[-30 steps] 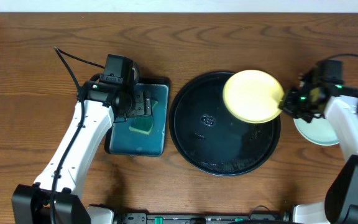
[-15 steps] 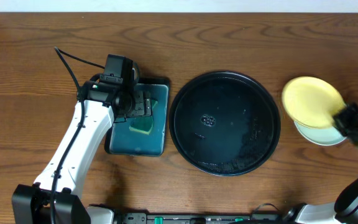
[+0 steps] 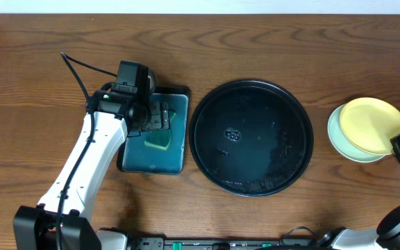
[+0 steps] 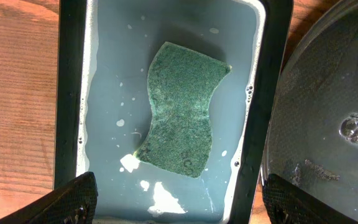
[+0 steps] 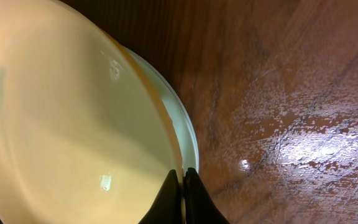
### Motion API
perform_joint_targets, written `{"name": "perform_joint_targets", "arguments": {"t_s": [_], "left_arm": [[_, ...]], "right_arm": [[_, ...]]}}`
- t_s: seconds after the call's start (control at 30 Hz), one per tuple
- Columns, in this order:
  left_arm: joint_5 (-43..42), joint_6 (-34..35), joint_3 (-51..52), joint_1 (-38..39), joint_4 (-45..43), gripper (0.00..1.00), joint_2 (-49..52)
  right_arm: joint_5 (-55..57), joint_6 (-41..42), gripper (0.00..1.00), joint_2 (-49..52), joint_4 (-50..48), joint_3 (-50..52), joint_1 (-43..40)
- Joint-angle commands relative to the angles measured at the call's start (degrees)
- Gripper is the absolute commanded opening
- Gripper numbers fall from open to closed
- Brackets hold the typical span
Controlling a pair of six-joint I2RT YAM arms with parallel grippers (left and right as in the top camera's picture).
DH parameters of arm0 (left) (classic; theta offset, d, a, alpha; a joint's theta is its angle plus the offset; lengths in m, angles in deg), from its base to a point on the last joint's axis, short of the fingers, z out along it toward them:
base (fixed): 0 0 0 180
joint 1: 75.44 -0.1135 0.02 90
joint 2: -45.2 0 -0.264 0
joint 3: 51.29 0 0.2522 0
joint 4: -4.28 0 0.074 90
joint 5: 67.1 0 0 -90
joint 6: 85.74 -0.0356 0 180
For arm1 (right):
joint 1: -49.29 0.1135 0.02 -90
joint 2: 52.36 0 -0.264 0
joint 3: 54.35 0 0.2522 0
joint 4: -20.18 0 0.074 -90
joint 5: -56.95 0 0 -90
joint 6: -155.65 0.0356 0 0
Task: Clean dirty plates on tray and stack at the side
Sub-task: 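Lower the yellow plate onto the pale green plate stack with right gripper, then open the right gripper and release the yellow plate on the stack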
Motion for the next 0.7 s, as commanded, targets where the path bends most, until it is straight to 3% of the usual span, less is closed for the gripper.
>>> {"name": "perform_joint_targets", "arguments": {"t_s": [0.0,0.43,0.67], "left_arm": [[0.7,-0.4,-0.3,0.0,0.3,0.86,0.1],[0.7,-0.4,-0.3,0.0,0.3,0.86,0.1],[0.7,-0.4,-0.3,0.0,0.5,0.86,0.1]], "right_arm": [[0.4,-1.0,0.01,-1.1,-0.1,0.2,-0.3],[0.3,-1.0,0.01,-1.1,-0.2,1.2,-0.2],[-0.4,-0.9,0.01,-1.1,-6.6,6.9,-0.2]]}}
